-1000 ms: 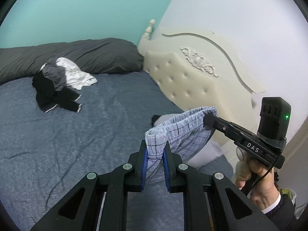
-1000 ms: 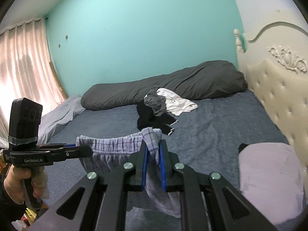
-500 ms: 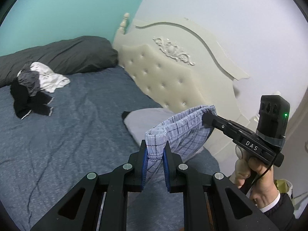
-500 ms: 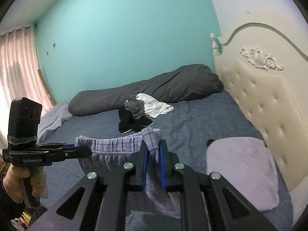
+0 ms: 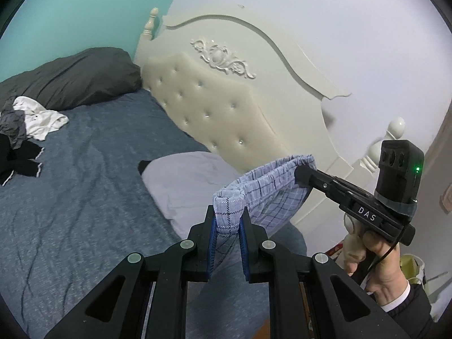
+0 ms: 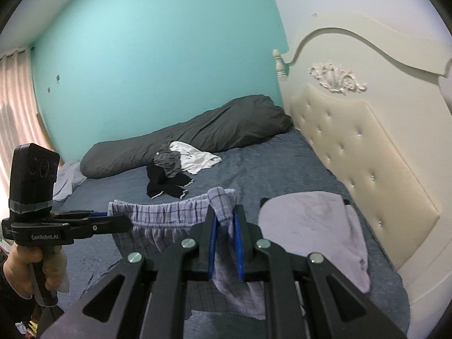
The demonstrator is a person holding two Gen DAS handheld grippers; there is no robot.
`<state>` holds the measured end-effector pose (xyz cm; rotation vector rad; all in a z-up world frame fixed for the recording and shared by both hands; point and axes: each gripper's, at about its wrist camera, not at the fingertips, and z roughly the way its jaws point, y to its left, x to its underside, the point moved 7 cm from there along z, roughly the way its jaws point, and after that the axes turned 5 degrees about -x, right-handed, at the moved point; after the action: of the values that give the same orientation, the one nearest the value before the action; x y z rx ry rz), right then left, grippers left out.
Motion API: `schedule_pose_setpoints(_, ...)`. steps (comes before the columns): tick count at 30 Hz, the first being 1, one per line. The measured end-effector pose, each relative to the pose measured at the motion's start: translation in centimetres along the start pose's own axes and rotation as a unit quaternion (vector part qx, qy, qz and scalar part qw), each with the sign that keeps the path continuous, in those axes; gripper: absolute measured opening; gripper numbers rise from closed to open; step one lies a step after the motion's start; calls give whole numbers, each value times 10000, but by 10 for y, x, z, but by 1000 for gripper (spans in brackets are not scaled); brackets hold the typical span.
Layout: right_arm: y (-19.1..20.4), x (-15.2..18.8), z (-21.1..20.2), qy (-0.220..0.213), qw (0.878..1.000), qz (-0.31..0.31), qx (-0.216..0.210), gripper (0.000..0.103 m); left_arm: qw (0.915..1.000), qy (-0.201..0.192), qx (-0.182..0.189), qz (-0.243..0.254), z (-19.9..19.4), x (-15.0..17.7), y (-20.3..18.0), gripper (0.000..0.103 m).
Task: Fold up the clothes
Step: 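Carry the hanging shorts with both grippers toward the pillow by the headboard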
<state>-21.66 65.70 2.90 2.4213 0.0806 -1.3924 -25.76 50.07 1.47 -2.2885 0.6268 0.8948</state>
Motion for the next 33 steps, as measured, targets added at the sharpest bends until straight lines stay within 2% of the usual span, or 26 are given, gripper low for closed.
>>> schedule_pose_setpoints(16, -67, 7, -26, -7, 9994, 256, 222, 11, 9996, 205, 99, 153, 50, -7, -44, 16)
schedule_pose_setpoints(33, -95, 2, -41, -8, 9990, 288, 342, 11, 9994, 270, 150, 177, 73, -14, -66, 15)
